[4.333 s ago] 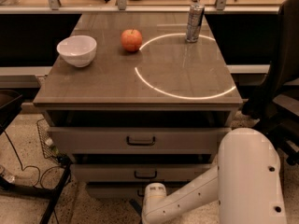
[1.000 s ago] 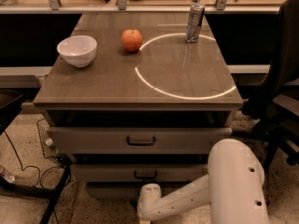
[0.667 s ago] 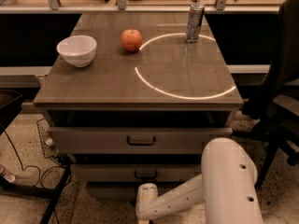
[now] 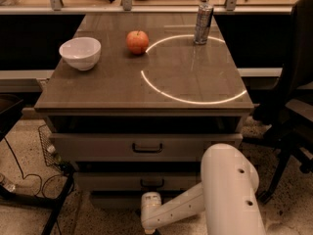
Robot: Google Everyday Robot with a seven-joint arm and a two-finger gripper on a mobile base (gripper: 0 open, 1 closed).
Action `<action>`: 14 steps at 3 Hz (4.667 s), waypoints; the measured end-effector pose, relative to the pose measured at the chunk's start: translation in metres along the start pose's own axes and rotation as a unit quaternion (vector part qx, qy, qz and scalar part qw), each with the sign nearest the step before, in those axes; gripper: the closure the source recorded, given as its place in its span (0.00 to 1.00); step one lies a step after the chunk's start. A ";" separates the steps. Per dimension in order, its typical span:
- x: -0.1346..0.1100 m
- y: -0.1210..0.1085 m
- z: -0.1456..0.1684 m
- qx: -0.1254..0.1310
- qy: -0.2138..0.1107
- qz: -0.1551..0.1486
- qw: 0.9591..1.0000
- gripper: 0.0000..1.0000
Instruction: Open bottom drawer
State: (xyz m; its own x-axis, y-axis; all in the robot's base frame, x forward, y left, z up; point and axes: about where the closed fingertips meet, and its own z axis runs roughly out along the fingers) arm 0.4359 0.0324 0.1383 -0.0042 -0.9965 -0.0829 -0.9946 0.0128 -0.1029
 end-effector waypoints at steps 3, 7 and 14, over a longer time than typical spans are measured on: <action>0.000 0.002 -0.001 -0.001 0.001 0.000 1.000 1.00; 0.005 0.033 -0.045 0.029 0.008 0.019 0.999 1.00; 0.081 -0.071 -0.175 0.215 0.170 0.031 0.961 1.00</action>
Offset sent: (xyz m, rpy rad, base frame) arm -0.0006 -0.0001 -0.0002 -0.0016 0.0015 0.0003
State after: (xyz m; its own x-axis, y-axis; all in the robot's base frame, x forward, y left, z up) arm 0.4884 -0.0634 0.3127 -0.1688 -0.9612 0.2183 -0.8571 0.0338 -0.5141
